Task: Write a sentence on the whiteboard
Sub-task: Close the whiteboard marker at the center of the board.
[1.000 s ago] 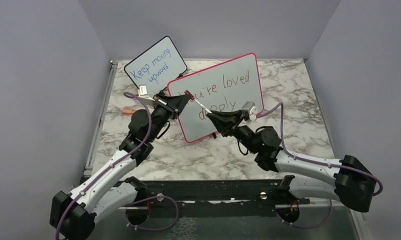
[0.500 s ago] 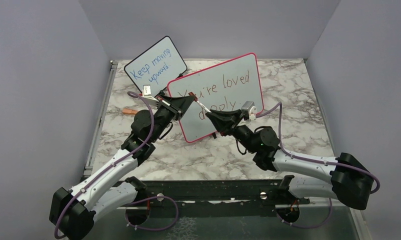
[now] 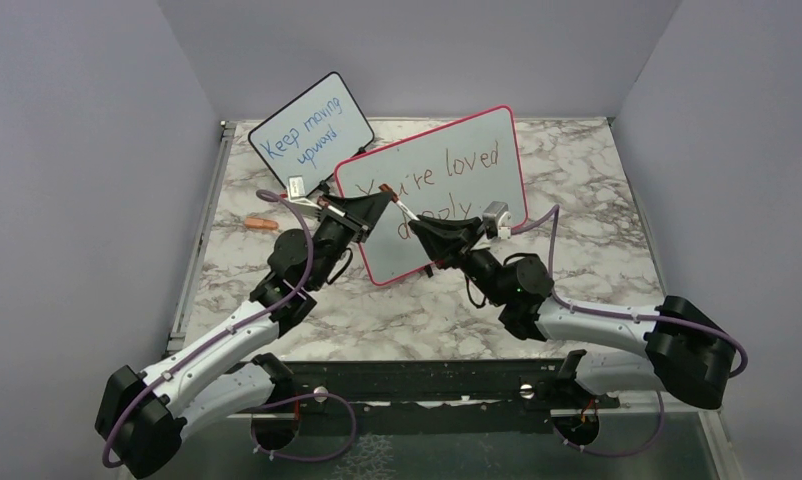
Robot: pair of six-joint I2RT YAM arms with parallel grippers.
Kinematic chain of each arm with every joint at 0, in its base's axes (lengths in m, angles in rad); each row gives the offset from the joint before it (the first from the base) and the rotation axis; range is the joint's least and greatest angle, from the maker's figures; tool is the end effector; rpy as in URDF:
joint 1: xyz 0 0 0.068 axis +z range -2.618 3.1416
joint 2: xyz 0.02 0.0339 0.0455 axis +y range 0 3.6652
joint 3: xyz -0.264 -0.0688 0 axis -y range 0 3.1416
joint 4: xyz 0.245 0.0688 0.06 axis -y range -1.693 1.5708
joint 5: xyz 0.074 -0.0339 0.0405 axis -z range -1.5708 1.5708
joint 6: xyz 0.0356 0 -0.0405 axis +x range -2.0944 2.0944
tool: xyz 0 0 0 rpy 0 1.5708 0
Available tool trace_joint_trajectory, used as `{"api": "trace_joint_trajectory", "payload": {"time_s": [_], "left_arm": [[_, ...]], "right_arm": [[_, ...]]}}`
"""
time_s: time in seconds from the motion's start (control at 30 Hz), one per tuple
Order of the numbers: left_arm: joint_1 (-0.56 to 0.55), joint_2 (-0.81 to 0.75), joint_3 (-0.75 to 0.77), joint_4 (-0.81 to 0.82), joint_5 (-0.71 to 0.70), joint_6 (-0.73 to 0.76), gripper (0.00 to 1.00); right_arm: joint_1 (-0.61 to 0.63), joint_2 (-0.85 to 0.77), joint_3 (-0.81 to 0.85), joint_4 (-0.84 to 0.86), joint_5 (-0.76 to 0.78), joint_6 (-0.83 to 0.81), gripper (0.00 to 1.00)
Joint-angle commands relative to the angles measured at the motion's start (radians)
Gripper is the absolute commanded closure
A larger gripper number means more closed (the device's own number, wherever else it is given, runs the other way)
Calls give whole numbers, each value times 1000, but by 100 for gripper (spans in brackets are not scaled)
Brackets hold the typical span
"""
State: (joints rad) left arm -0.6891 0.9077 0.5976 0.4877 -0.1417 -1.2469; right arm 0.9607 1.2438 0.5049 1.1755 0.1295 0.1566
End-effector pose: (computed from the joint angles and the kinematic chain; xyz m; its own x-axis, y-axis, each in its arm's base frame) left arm 0.1704 -0.1339 0.3232 -0.4516 -0.8439 -0.2896 0.2955 0.1648 -0.9410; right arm 0.1503 0.2070 0.2891 0.1230 0.4459 -0.8866 -0.7743 0.6019 0.1953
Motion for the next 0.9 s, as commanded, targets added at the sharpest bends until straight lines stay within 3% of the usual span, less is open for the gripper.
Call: {"api": "trace_joint_trajectory", "payload": {"time_s": [0.0, 0.4, 0.63, 0.77, 0.87], "left_arm": [[-96, 15, -26, 54, 68, 32, 100], [-153, 10, -104, 113, 46, 71, 100], [-153, -84, -147, 68, -66, 169, 100], [-153, -169, -184, -6, -140, 225, 70], [-153, -230, -186, -121, -188, 286, 55]], "right_arm": [[3, 25, 54, 53, 54, 5, 100], [3, 12, 38, 72, 80, 95, 100], [2, -58, -13, -68, 93, 84, 100], [3, -152, -54, -245, 78, 74, 100], [3, -228, -81, -396, 62, 68, 100]]}}
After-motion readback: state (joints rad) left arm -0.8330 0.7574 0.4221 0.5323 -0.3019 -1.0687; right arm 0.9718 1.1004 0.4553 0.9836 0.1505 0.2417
